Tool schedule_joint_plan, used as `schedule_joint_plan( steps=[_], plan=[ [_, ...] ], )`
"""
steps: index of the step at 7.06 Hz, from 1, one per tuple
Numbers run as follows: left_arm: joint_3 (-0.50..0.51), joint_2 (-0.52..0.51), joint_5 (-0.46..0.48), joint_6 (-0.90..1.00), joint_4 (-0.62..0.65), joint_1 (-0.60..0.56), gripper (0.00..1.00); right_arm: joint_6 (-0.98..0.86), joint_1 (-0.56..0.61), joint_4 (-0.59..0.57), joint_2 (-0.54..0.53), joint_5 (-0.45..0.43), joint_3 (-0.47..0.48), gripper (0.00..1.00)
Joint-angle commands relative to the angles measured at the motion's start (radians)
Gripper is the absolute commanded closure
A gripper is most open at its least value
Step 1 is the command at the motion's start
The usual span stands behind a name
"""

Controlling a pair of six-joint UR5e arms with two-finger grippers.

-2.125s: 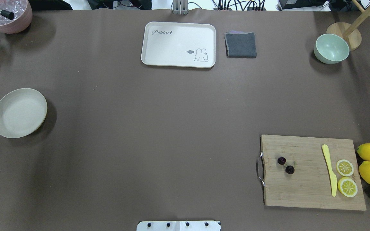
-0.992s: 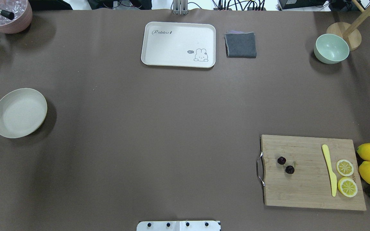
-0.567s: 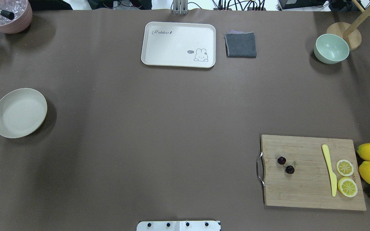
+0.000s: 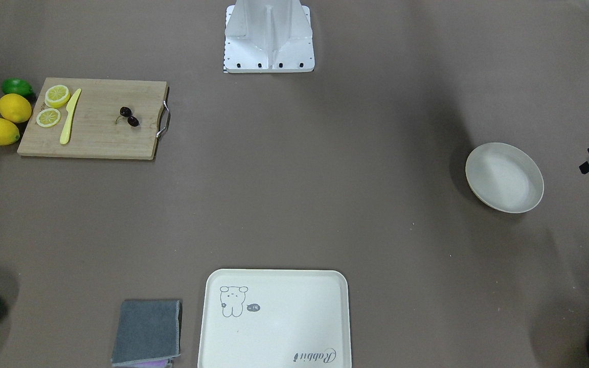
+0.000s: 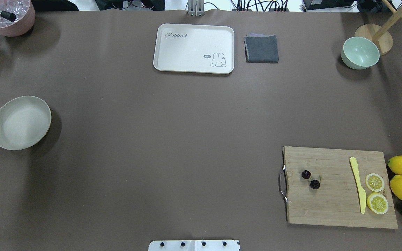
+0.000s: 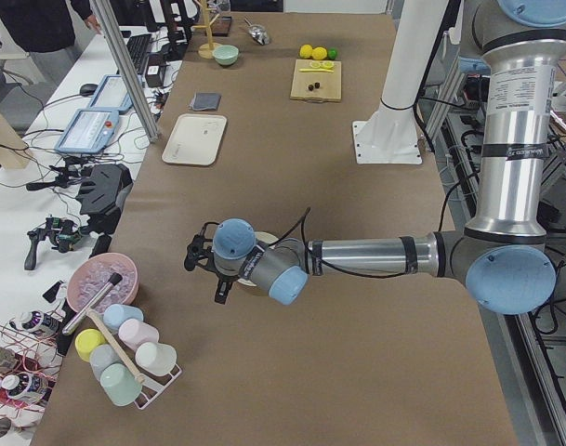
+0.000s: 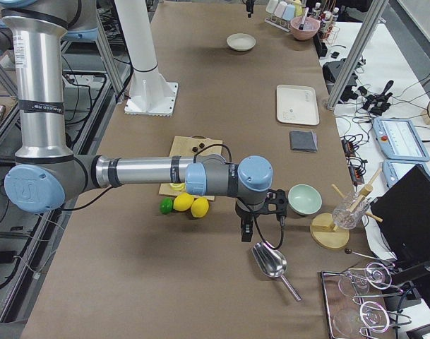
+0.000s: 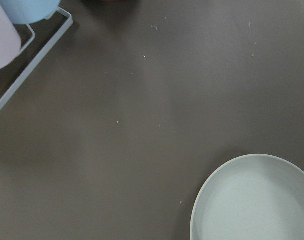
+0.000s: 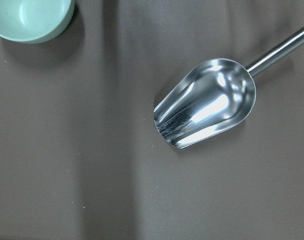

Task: Place red cherry on plate
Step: 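Reach the left gripper to the white shallow bowl and grip its rim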

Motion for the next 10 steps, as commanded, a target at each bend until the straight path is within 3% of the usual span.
schedule_joint_plan(
  steps=[1, 5, 6, 7, 8, 10],
  plan=[
    [0.043, -0.009, 0.013, -0.080, -0.058, 0.110, 0.02, 0.001, -0.001, 0.000, 0.001, 0.000, -0.001, 0.00],
    [0.078, -0.009, 0.048, -0.083, -0.058, 0.235, 0.03, 0.002, 0.000, 0.000, -0.002, -0.002, -0.002, 0.00],
    [0.080, -0.008, 0.048, -0.083, -0.058, 0.236, 0.40, 0.002, 0.000, 0.000, -0.002, -0.002, 0.000, 0.00],
    [0.077, 0.000, 0.047, -0.076, -0.058, 0.236, 0.88, 0.002, 0.000, 0.000, -0.002, -0.002, 0.000, 0.00],
    [0.064, 0.005, 0.024, -0.074, -0.058, 0.235, 1.00, 0.002, 0.000, 0.000, -0.002, -0.002, 0.002, 0.00],
    [0.064, 0.002, -0.057, -0.074, -0.046, 0.183, 1.00, 0.002, 0.002, 0.000, -0.006, -0.002, 0.011, 0.00]
  ],
)
